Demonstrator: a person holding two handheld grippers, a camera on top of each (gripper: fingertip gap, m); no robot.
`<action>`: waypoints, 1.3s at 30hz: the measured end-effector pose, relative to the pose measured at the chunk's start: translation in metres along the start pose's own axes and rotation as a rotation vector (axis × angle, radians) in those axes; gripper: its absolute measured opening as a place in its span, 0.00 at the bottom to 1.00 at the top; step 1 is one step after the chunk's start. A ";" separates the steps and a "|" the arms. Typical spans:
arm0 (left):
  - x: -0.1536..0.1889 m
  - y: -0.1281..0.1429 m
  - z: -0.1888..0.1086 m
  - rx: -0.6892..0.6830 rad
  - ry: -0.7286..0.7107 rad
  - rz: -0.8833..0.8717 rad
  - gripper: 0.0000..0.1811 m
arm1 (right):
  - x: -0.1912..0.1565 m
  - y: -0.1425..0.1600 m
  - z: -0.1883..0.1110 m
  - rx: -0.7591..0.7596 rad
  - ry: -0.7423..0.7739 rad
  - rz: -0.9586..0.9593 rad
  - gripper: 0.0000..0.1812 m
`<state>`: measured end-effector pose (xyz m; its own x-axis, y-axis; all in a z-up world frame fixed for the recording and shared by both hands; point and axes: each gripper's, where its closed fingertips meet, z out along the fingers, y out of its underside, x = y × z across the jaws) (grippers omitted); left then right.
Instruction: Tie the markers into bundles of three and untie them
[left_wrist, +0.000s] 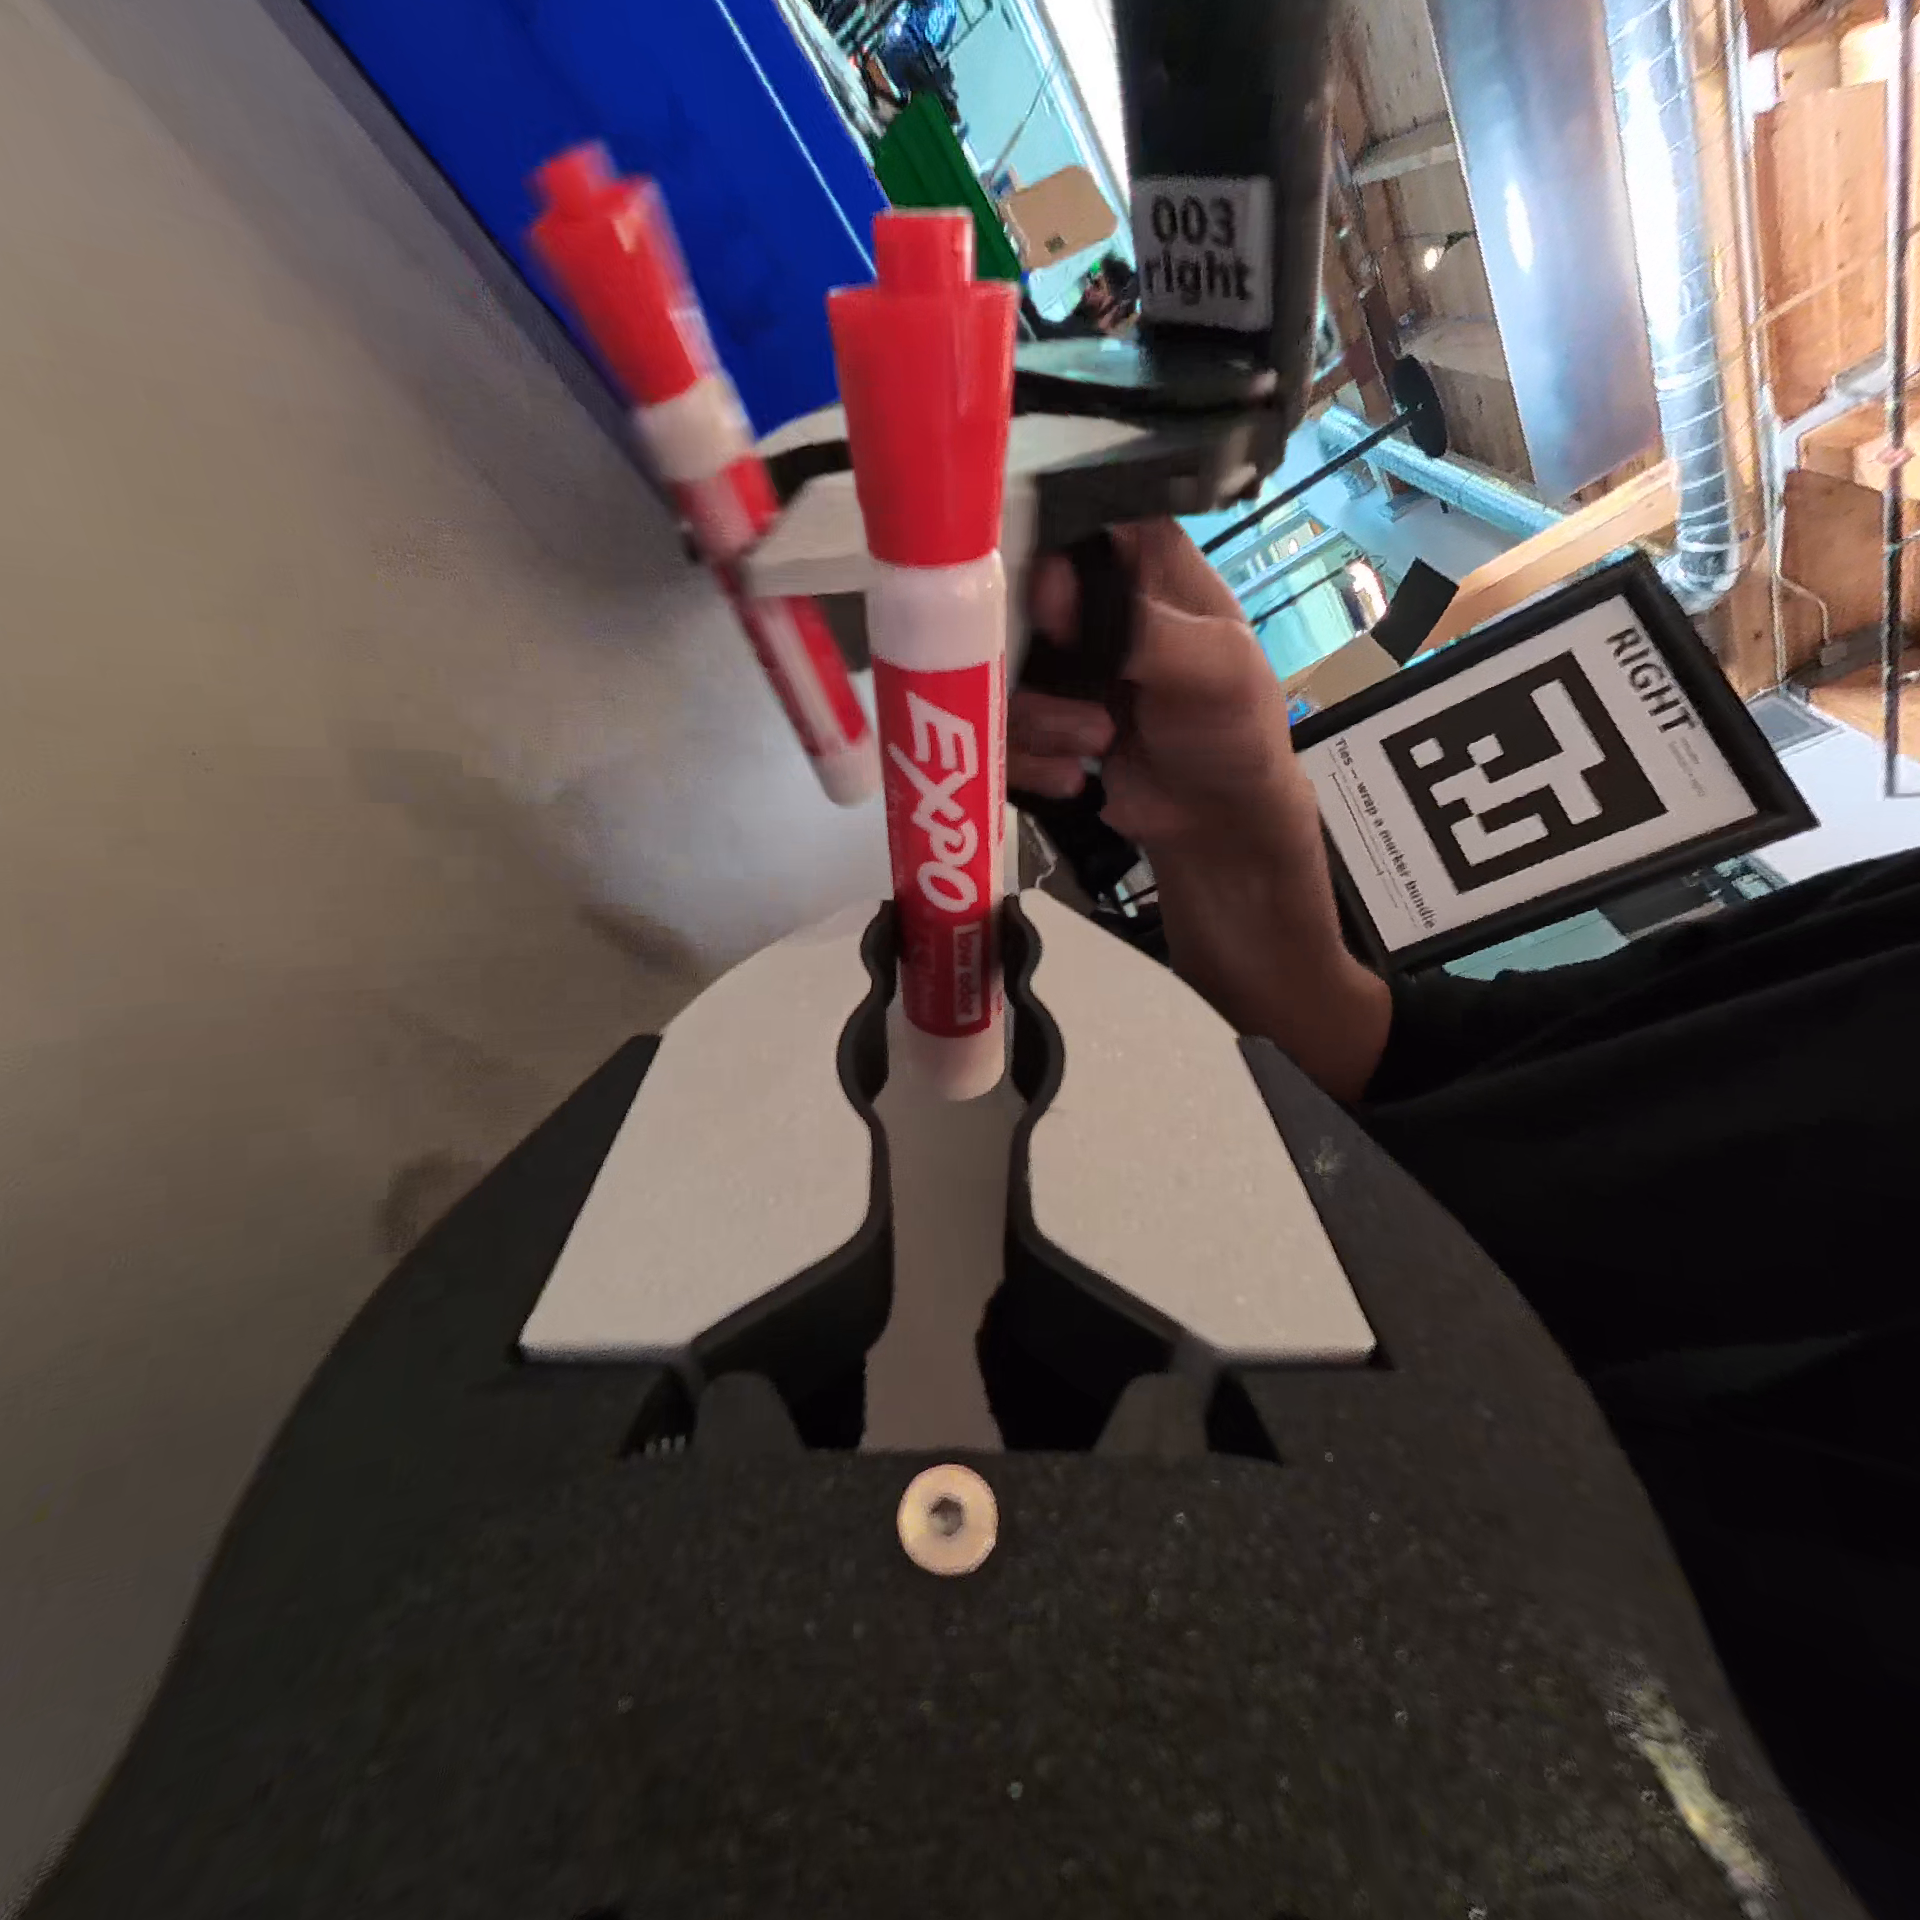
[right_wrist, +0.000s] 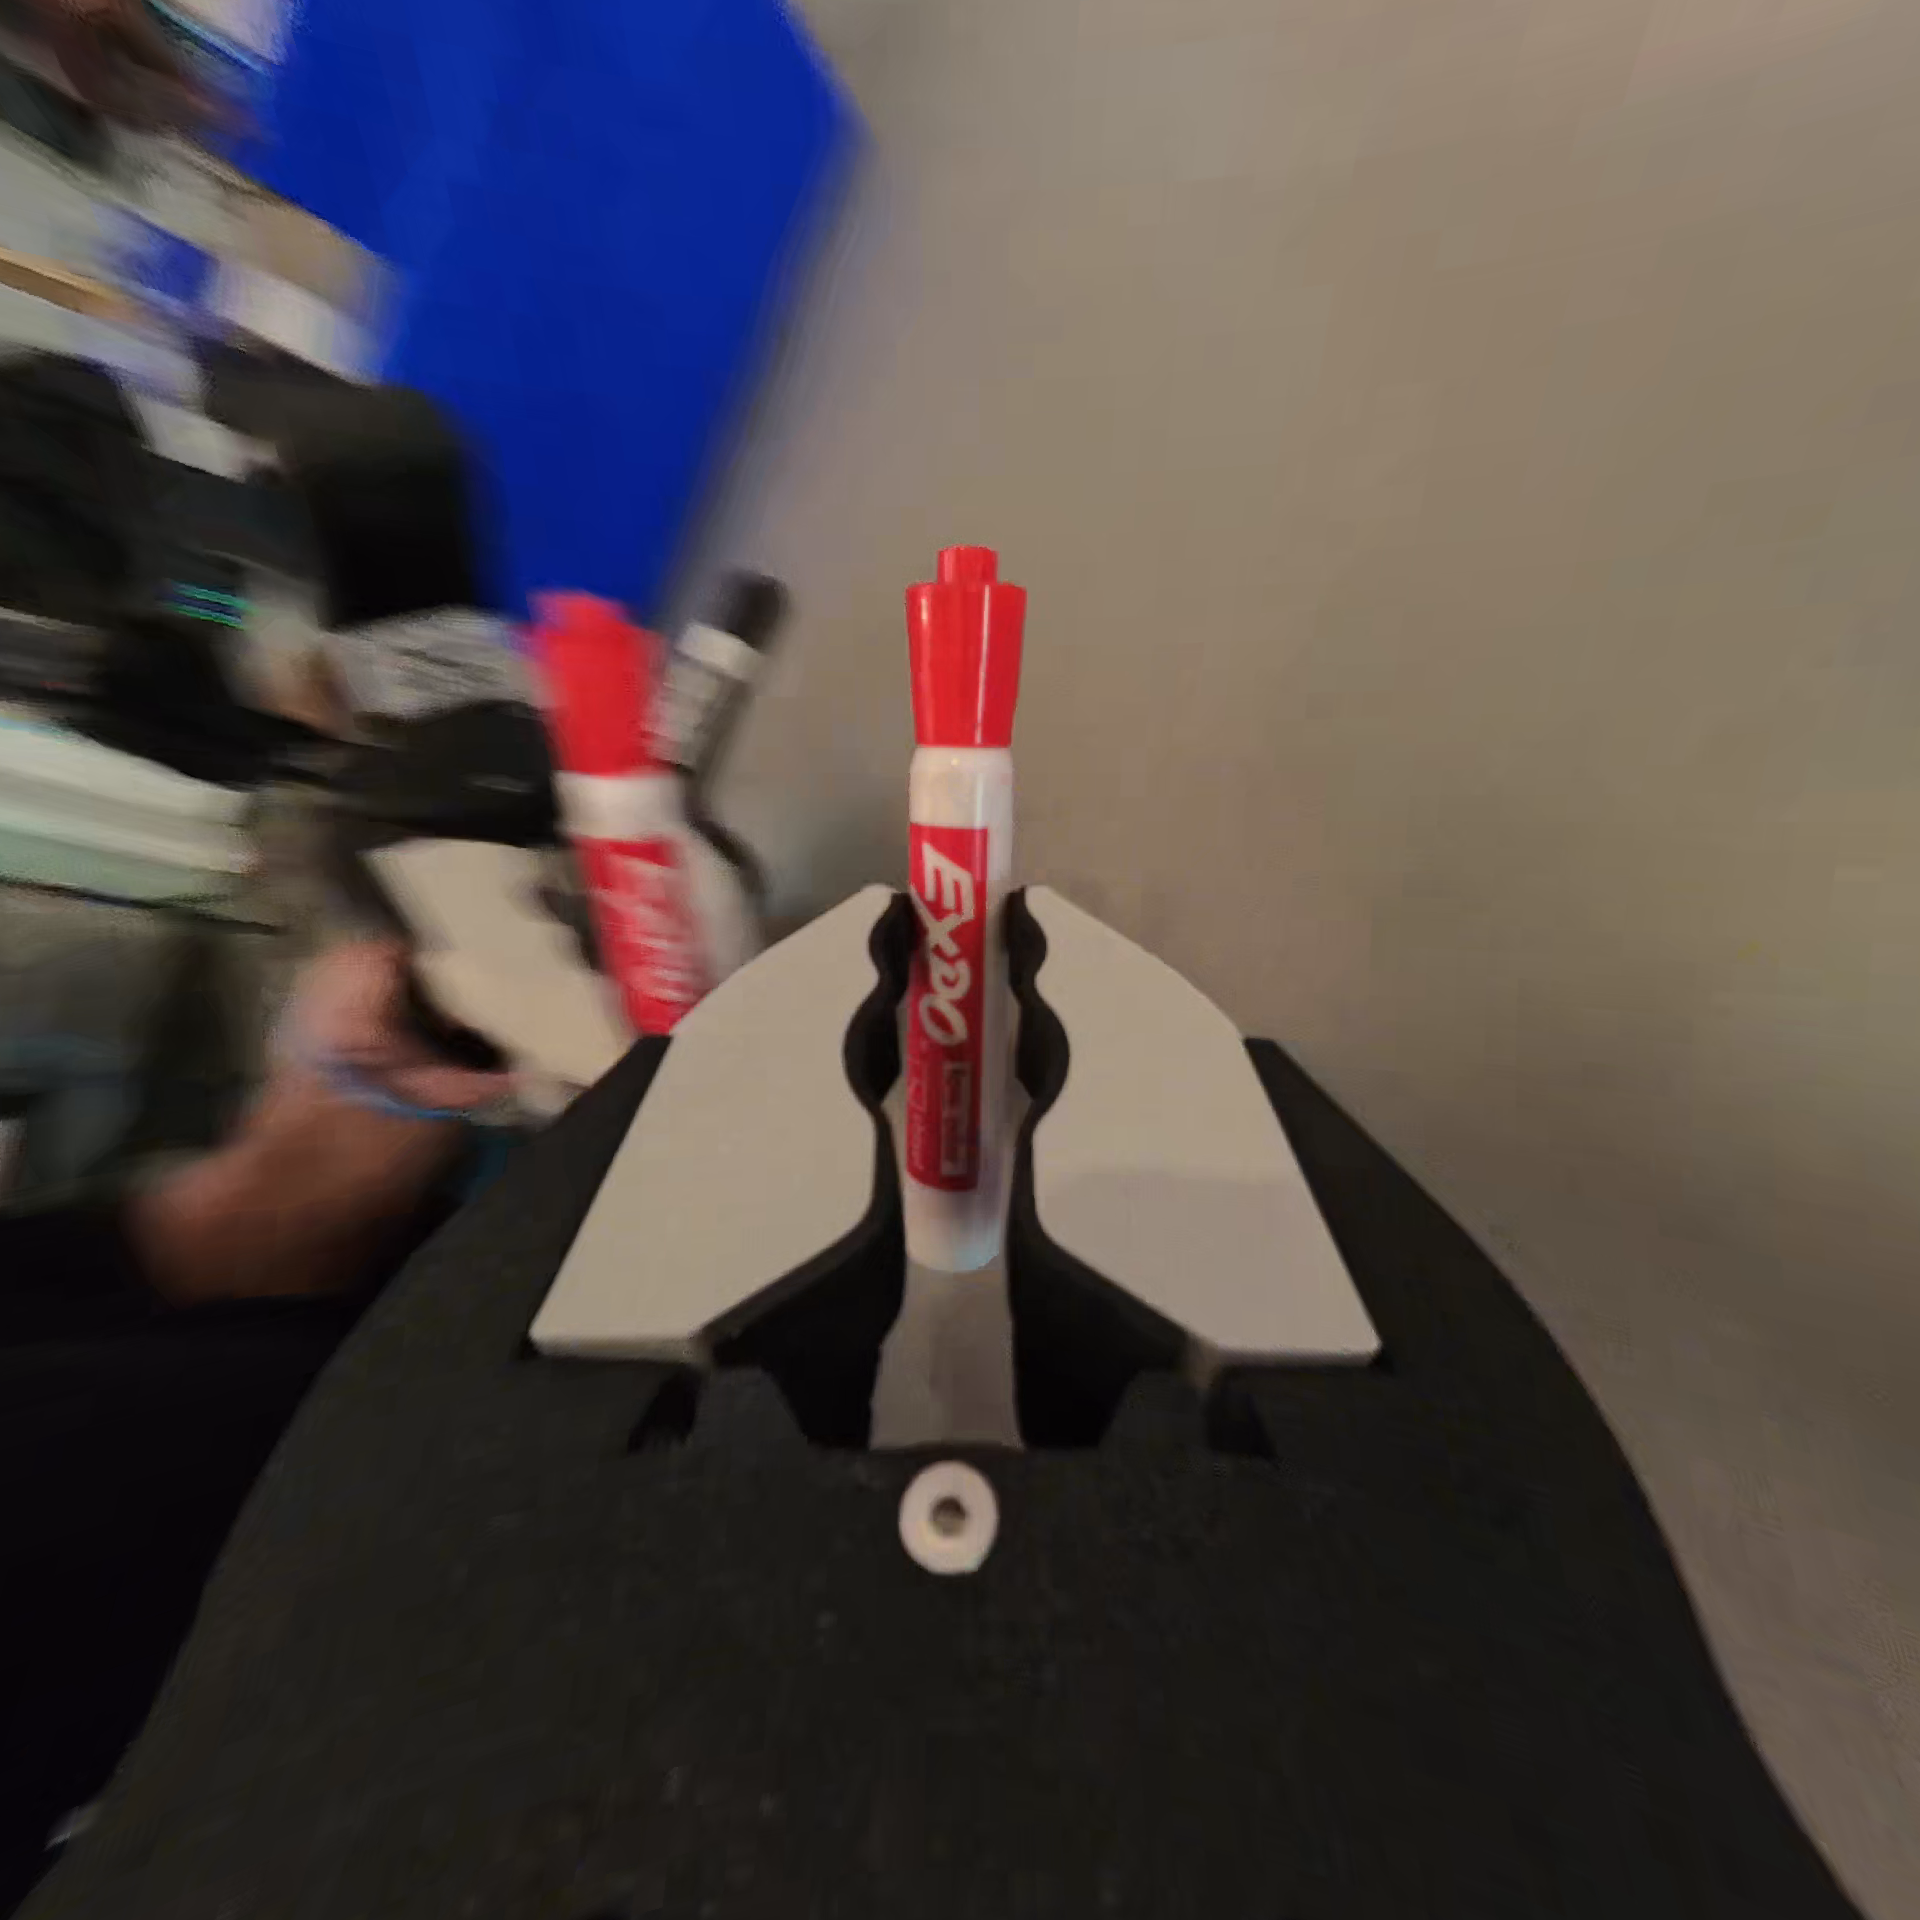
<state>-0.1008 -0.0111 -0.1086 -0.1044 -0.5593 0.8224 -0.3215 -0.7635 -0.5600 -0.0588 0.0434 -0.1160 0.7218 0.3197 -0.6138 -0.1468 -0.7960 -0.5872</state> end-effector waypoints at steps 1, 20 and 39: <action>0.001 -0.001 0.000 0.007 0.018 -0.018 0.10 | -0.022 -0.007 0.002 0.058 -0.131 0.024 0.11; 0.027 -0.005 0.010 0.025 0.233 -0.144 0.11 | -0.076 0.007 0.018 0.094 -0.627 0.195 0.10; 0.028 0.004 0.012 -0.047 0.182 -0.078 0.11 | -0.086 0.014 0.004 -0.100 -0.727 0.146 0.17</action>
<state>-0.0935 -0.0342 -0.0888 -0.2444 -0.4285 0.8699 -0.3788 -0.7836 -0.4924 -0.1253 0.0065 -0.0734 0.0656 0.4391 -0.8961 -0.1193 -0.8881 -0.4439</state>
